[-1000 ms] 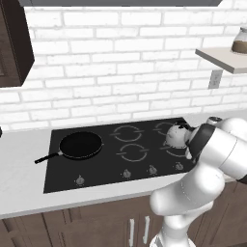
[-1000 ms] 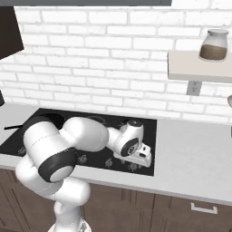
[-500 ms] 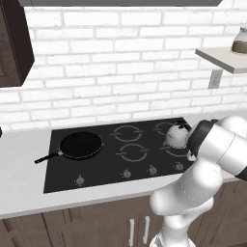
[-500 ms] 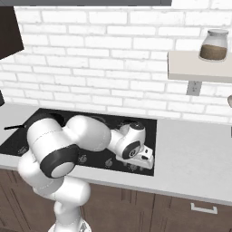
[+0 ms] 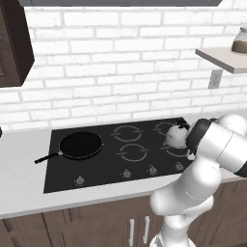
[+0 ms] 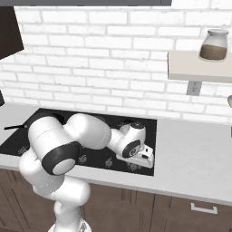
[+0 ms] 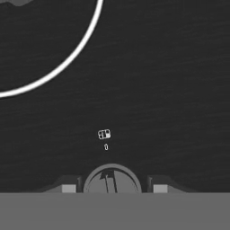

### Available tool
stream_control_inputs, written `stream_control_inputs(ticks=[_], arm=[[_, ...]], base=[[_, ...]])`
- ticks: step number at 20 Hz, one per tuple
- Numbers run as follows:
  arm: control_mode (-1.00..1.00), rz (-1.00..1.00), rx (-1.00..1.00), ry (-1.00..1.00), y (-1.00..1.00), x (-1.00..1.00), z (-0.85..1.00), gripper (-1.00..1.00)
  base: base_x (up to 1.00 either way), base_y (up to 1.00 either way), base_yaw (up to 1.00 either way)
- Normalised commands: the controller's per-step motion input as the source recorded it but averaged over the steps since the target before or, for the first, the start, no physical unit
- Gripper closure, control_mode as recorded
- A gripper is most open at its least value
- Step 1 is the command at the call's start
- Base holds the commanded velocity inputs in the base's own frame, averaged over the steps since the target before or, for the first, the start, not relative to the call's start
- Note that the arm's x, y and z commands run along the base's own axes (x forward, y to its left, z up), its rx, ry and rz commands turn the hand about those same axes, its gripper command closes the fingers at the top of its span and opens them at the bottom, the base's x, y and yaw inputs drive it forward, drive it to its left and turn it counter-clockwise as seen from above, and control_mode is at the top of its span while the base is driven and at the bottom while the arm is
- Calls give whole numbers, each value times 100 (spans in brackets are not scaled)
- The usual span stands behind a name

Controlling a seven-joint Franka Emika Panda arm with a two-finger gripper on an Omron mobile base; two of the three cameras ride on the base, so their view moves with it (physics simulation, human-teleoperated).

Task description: Pick the kettle from the counter and place it on a stove burner. Then turn the burner on.

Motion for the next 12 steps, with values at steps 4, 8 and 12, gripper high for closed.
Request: stream_control_inputs(ticks=[4, 8, 12], arm=[[-100, 0, 0, 0, 0, 0, 0, 100], [-100, 22, 0, -10, 0, -9, 2, 100], [-100, 53, -5, -7, 4, -8, 13, 100]], base=[[0, 0, 0], [0, 0, 0], [0, 0, 0]])
